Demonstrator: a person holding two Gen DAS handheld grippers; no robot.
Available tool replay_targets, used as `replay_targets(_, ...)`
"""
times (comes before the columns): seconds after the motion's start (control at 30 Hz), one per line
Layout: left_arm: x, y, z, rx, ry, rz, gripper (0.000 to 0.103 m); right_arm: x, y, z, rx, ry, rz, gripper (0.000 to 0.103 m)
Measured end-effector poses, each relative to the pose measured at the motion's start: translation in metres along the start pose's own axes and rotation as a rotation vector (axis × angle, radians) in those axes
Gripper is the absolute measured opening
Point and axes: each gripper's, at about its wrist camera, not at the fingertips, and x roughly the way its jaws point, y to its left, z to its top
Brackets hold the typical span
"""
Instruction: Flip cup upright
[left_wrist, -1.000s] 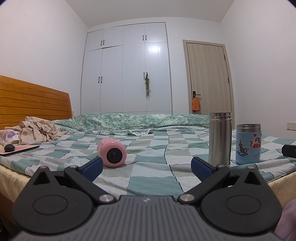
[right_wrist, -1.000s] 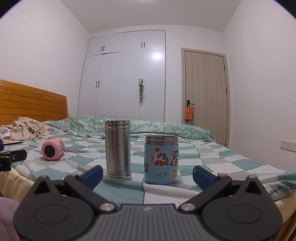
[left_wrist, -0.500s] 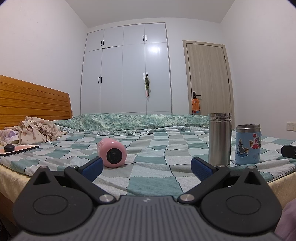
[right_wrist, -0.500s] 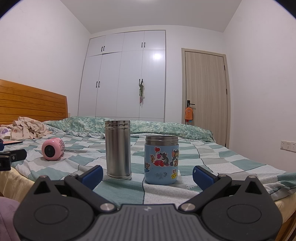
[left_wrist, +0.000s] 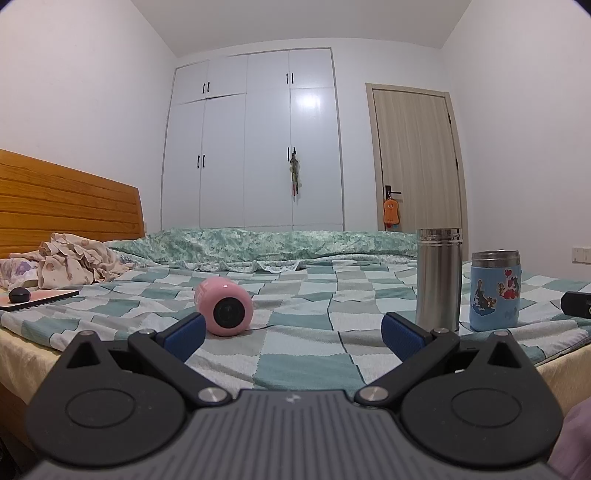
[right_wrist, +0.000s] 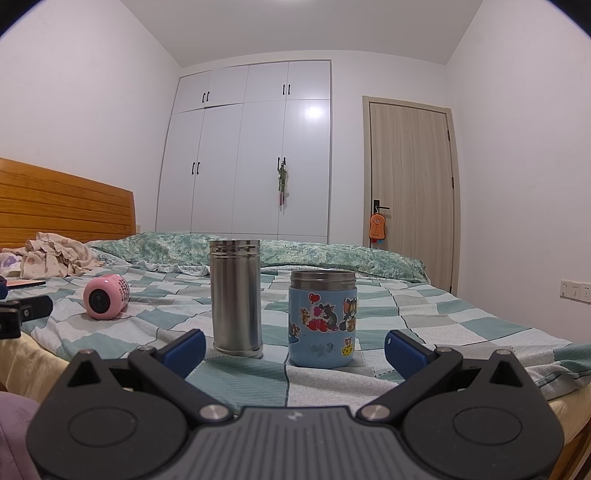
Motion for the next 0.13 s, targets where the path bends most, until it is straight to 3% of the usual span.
replay_targets(0.13, 0.0009, -0.0010, 0.0005, -0.002, -0.001, 0.000, 0.103, 0.0001, 0.0000, 0.0001, 0.000, -0.001, 0.000, 0.103)
